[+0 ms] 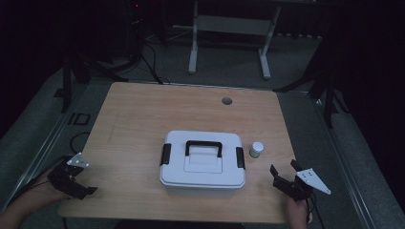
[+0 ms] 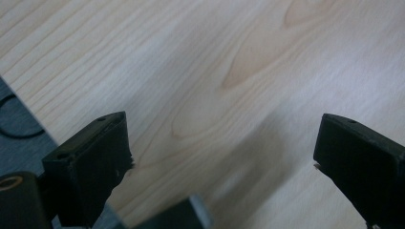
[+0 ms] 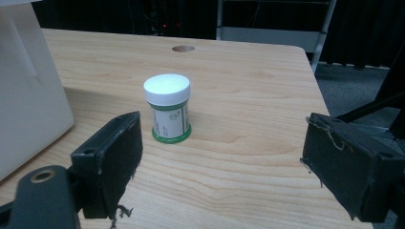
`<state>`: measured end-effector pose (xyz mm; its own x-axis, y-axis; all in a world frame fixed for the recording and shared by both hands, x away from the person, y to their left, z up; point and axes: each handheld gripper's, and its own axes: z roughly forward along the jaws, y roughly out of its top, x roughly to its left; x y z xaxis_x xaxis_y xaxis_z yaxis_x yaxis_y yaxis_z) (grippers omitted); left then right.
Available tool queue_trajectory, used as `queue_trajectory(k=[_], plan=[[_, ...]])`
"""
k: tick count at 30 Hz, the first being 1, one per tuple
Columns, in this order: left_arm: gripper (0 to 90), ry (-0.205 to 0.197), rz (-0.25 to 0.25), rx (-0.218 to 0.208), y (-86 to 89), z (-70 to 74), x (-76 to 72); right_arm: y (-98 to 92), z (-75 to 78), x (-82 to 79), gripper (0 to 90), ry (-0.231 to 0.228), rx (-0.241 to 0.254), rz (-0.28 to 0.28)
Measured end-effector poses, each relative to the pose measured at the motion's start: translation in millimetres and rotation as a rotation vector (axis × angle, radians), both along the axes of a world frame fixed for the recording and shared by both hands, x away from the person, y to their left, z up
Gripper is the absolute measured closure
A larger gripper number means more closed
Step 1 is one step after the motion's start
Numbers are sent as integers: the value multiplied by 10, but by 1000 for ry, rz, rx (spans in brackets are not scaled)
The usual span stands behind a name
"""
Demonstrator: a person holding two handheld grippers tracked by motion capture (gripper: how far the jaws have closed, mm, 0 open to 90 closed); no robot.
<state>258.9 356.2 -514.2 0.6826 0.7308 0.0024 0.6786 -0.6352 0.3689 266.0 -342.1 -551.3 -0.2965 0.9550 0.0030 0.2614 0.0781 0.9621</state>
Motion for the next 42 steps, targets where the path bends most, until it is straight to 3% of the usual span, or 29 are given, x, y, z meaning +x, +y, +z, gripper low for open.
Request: queue_trajectory(k=[4,8,18,19,22,23,24,26,37,42], plan=[[45,20,-21,66,-23,75,16,-3,4,-8,132,-8,1,3],[45,90,-37,100,-38,107,31,-3,3,-6,132,-6,0,3],[46,180,-79,230,-112,207,54,7,0,2,132,1,-1,22],[46,201,-77,232,-116,218,60,9,-1,2,132,0,-7,19],[46,212,-88,251,-131,241,69,8,0,-1,132,-2,-6,19],[46,236,-85,248,-138,248,73,6,0,-1,132,-1,-4,19],[46,247,-96,277,-166,257,74,3,-1,1,132,1,0,20],[46,257,-100,290,-199,271,83,0,-1,2,132,2,1,21],[46,282,-148,273,-392,381,140,-3,-7,7,132,8,1,20],[46,250,-177,243,-507,452,160,-18,-11,14,132,16,17,27]])
